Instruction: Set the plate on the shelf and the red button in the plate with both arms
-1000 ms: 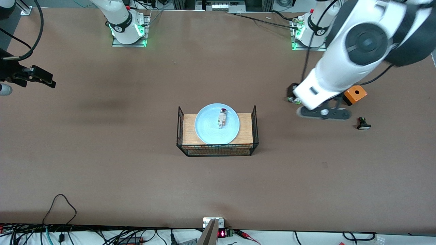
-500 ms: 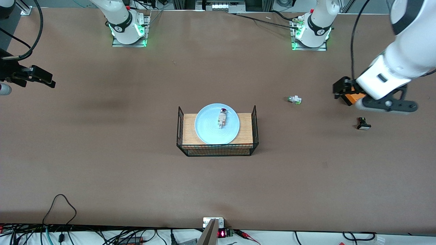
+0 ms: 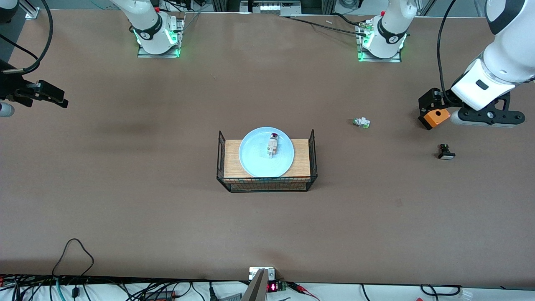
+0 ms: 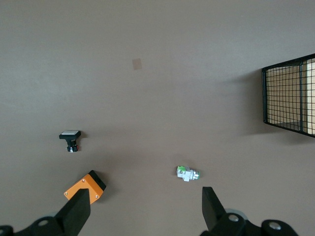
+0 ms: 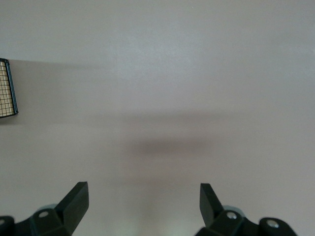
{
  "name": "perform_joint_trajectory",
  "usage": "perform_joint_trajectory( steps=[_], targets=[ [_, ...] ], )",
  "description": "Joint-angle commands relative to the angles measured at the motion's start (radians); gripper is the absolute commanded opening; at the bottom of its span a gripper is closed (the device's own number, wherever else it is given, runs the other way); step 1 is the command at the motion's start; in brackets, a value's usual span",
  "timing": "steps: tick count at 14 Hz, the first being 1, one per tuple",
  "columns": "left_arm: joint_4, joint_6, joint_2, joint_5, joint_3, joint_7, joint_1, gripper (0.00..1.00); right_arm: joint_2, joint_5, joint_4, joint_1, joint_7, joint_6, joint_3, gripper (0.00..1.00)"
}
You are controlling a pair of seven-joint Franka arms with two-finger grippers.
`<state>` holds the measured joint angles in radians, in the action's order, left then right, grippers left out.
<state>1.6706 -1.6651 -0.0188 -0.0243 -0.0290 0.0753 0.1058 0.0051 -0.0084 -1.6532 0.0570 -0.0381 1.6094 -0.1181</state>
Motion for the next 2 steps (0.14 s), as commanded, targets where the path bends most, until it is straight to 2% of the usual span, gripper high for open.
perform_joint_trajectory(
  steps=[1, 2],
  targets=[
    [0.032, -0.012, 0.031, 0.003, 0.009, -0.022, 0.005, 1.0, -0.011, 0.001, 0.006, 0.001, -0.005, -0.016, 0.002, 1.0],
    [0.032, -0.012, 0.033, 0.003, 0.014, -0.017, 0.006, 1.0, -0.011, 0.001, 0.006, 0.001, -0.005, -0.016, 0.002, 1.0]
  ],
)
